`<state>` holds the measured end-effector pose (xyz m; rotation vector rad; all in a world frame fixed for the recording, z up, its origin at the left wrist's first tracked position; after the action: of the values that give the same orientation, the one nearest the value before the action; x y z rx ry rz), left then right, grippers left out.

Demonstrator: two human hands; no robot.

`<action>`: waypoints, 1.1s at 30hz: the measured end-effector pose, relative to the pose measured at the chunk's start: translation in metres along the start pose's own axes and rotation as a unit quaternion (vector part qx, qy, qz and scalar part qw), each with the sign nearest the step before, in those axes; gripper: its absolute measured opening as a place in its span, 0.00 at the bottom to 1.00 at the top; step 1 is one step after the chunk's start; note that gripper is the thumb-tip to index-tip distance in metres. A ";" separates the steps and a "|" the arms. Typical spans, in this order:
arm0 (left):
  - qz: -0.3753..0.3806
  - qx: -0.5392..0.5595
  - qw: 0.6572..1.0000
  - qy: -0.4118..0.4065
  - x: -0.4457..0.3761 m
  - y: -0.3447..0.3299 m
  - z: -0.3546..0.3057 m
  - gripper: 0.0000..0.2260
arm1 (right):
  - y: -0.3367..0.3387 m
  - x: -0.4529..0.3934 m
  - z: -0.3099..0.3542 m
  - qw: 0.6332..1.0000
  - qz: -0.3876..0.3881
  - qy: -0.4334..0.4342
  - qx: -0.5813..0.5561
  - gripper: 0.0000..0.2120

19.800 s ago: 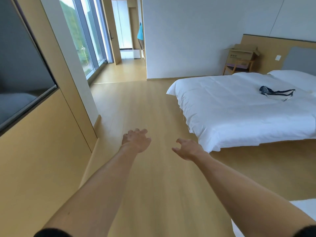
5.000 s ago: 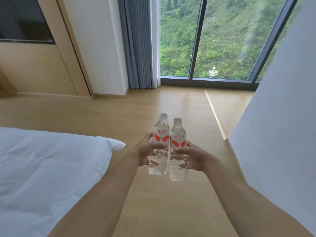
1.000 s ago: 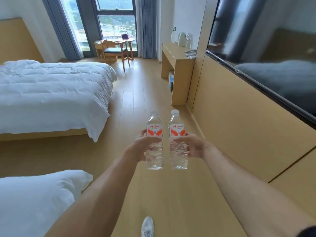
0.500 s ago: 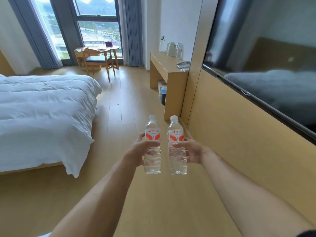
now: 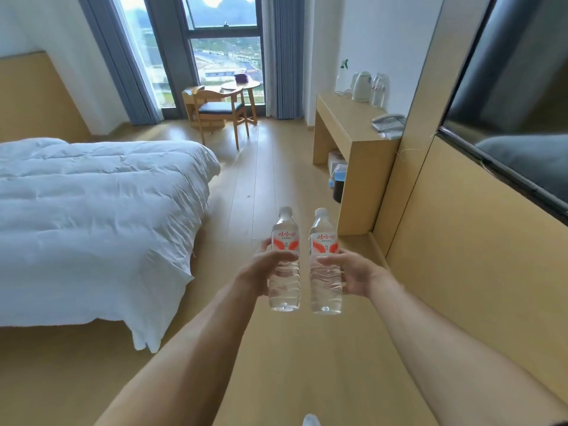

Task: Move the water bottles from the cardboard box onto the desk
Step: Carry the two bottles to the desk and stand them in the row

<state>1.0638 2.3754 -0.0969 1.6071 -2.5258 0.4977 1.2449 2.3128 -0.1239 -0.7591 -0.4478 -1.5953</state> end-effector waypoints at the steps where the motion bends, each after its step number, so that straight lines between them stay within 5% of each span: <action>1: -0.005 0.002 1.000 -0.003 -0.019 0.001 -0.008 0.30 | 0.003 -0.014 0.016 1.000 0.005 -0.001 0.004 0.23; 14: -0.029 0.015 0.999 0.000 -0.211 0.009 -0.071 0.36 | 0.038 -0.154 0.176 0.999 0.037 0.011 0.023 0.33; 33: 0.096 -0.028 0.995 -0.017 -0.585 0.064 -0.187 0.39 | 0.063 -0.396 0.429 0.998 -0.051 0.015 -0.029 0.39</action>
<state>1.2452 2.9655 -0.0876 1.3742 -2.7089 0.4152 1.4122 2.8753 -0.1034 -0.7654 -0.4258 -1.7192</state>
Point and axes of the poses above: each hand's wrist, its own x-axis away from the middle knuckle, its own y-axis out of the back of the hand, z = x × y, the point moved 6 cm from there along -x, towards the middle knuckle, and after that the axes turned 13 degrees about -y, right-handed, at the moved point
